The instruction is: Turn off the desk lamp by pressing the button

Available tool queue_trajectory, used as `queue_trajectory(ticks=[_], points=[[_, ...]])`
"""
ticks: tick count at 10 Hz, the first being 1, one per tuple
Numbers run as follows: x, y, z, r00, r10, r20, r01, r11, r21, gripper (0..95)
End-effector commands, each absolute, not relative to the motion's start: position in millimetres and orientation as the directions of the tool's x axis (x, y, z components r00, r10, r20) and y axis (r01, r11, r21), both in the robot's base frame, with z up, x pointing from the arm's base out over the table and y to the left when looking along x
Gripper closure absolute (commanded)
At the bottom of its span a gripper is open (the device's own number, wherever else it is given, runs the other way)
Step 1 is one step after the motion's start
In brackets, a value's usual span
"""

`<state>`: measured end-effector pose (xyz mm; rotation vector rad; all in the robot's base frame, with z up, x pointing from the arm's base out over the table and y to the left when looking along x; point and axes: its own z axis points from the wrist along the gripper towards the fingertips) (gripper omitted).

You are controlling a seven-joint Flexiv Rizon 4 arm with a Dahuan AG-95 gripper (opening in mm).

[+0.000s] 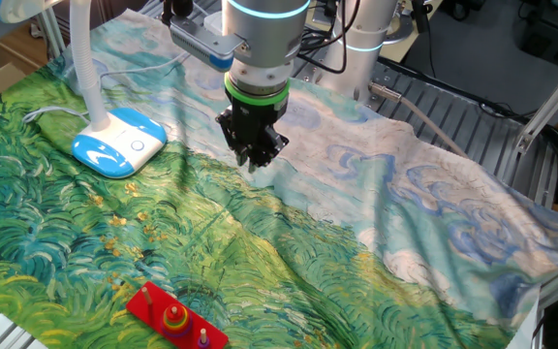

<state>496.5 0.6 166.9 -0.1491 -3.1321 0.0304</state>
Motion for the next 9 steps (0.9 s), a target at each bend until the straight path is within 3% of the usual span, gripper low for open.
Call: queue_trajectory(ticks=[1, 9], points=[[496.7, 0.3, 166.6, -0.997, 0.082, -0.006, 0.082, 0.996, -0.02, 0.0], [501.8, -37.9, 148.8, -0.999, 0.007, -0.043, 0.01, 0.998, -0.062, 0.0]])
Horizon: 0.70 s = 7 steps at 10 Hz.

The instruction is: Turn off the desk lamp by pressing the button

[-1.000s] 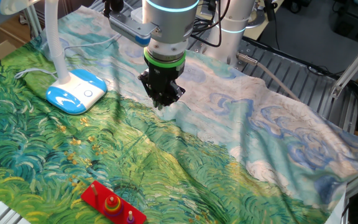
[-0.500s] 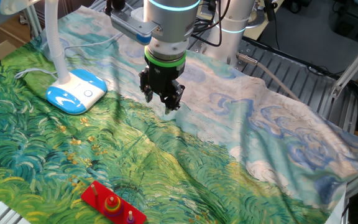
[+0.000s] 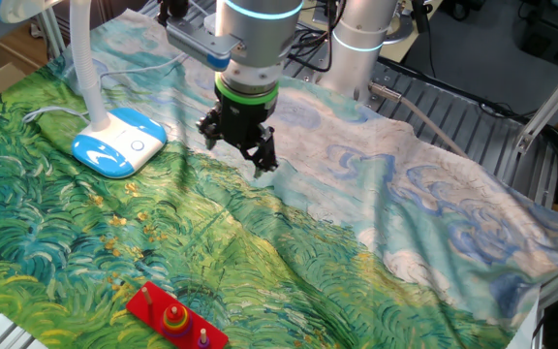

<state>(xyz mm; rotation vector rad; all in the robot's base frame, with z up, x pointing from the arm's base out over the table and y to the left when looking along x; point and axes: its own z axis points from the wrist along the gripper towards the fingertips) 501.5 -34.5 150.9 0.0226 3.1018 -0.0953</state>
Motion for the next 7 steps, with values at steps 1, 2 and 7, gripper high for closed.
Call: queue_trajectory(ticks=[1, 2, 7], points=[[502.2, -44.9, 144.4, -0.999, -0.001, -0.045, 0.002, 0.998, -0.061, 0.0], [502.7, -51.3, 139.1, -0.999, -0.008, -0.049, -0.005, 0.998, -0.062, 0.0], [506.6, -54.6, 120.7, -0.999, -0.021, -0.048, -0.017, 0.998, -0.067, 0.0]])
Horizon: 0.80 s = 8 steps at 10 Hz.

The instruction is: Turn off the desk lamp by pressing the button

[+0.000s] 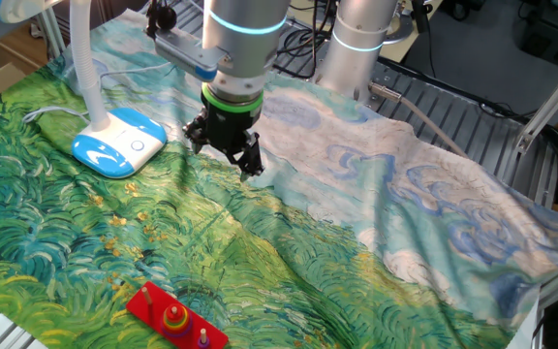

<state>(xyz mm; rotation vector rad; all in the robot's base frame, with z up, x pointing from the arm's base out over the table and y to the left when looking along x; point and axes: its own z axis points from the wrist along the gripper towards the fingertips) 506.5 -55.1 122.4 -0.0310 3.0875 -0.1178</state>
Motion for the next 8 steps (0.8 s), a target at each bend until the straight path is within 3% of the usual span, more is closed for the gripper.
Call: queue_trajectory(ticks=[1, 8], points=[[506.5, -55.2, 120.1, -0.999, -0.02, -0.046, -0.016, 0.997, -0.069, 0.0], [505.9, -53.9, 123.9, -1.0, 0.004, -0.029, 0.005, 0.999, -0.048, 0.0]])
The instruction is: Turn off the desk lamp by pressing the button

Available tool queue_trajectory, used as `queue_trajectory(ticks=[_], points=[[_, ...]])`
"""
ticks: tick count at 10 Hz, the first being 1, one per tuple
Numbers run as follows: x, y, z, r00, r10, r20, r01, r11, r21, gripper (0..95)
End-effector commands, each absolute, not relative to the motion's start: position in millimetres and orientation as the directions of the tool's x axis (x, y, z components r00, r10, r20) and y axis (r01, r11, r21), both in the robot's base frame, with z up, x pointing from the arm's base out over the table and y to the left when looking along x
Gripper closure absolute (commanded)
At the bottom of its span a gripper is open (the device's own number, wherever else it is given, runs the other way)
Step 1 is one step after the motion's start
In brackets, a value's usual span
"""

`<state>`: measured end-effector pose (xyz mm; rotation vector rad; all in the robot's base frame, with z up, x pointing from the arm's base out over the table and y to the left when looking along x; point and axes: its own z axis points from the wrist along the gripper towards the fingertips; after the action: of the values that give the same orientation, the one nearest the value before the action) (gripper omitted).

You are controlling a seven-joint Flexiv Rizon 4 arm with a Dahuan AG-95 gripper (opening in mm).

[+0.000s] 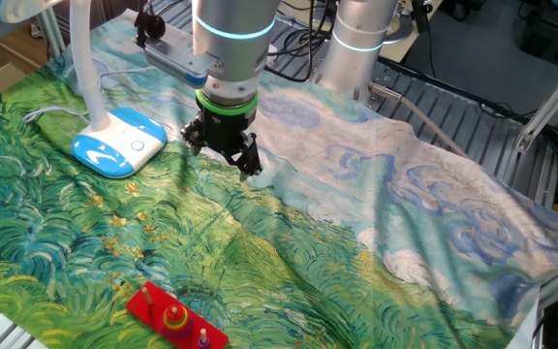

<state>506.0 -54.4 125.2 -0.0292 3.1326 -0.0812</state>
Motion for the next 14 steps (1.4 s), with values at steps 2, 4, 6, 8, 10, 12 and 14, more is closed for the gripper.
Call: queue_trajectory(ticks=[2, 4, 6, 8, 10, 12, 14], points=[[505.9, -53.9, 123.9, -0.999, 0.025, -0.024, 0.026, 0.998, -0.059, 0.0], [505.9, -53.9, 123.9, -0.999, 0.032, -0.022, 0.034, 0.997, -0.069, 0.0], [505.9, -53.9, 123.9, -0.999, 0.048, 0.005, 0.048, 0.996, -0.071, 0.0], [505.9, -53.9, 123.9, -0.998, 0.056, 0.025, 0.054, 0.996, -0.072, 19.0], [505.9, -53.9, 123.9, -0.998, 0.057, 0.028, 0.055, 0.996, -0.071, 19.0], [505.9, -53.9, 123.9, -0.997, 0.066, 0.036, 0.064, 0.996, -0.054, 19.0], [505.9, -53.9, 123.9, -0.997, 0.066, 0.048, 0.064, 0.996, -0.054, 19.0]])
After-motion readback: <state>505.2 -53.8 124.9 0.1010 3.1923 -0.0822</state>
